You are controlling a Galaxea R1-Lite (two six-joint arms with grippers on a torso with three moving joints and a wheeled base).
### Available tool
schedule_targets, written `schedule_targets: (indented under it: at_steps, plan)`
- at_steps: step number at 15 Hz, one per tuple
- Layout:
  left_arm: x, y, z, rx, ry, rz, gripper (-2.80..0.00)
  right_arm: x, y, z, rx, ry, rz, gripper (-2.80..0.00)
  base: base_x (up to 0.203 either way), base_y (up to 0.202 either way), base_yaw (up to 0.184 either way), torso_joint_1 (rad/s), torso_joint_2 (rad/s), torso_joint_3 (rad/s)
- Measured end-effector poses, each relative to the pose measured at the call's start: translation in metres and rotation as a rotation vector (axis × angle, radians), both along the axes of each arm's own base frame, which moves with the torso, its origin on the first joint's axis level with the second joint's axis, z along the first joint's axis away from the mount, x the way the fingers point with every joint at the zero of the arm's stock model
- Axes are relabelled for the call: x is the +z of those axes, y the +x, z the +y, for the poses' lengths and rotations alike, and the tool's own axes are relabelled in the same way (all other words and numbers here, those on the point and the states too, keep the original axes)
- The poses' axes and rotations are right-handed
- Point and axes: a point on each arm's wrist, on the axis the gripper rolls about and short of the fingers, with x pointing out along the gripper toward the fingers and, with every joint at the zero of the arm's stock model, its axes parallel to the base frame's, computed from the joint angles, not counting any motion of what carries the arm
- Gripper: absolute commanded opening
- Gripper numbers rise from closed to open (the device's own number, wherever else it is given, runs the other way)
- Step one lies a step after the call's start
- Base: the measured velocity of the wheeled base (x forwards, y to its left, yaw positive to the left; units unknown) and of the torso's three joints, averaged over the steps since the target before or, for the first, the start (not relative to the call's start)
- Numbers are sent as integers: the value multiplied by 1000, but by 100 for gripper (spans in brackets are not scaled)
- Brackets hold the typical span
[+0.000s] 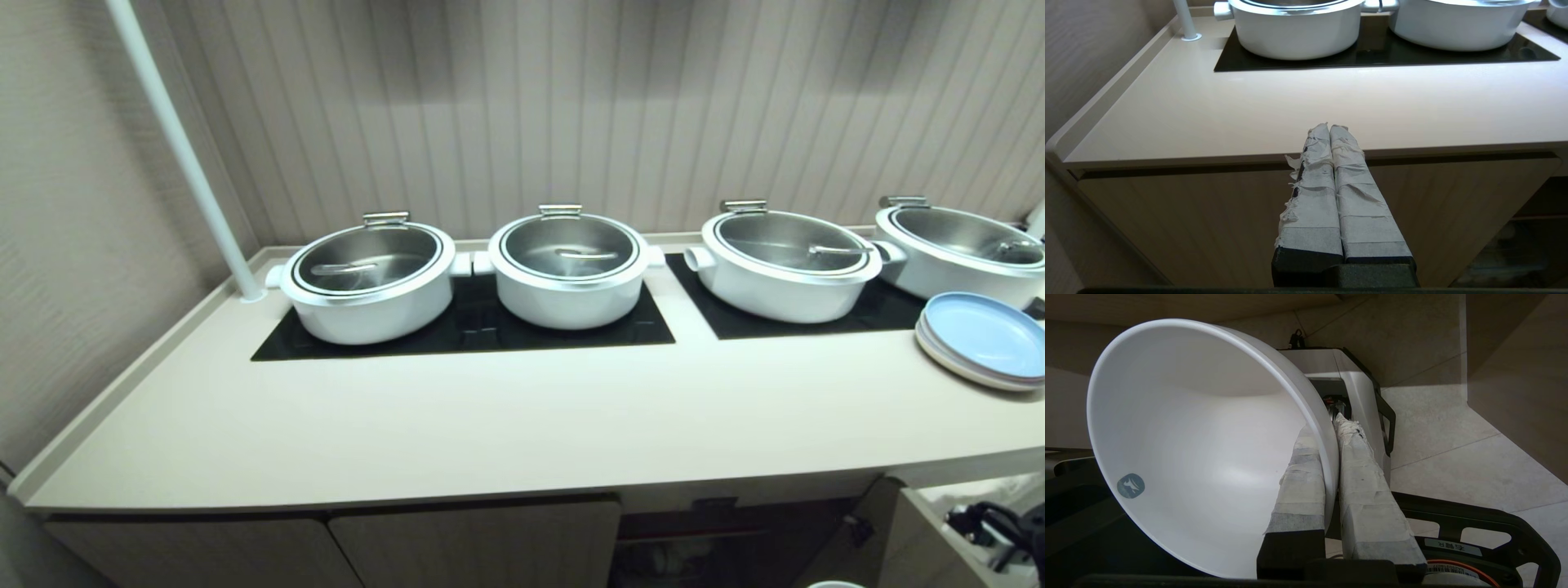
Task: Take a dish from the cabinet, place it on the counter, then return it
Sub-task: Put it back into the cabinet
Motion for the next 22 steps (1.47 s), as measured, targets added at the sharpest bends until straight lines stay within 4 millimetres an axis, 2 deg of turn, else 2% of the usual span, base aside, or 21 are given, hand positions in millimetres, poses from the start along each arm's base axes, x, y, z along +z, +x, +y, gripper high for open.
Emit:
schedule_targets:
  at_steps: [22]
  plan:
    - [0,0,0,0,0,0,-280,-6,-4,-2,-24,-32,12,-280,0,0,0,-89,193,102]
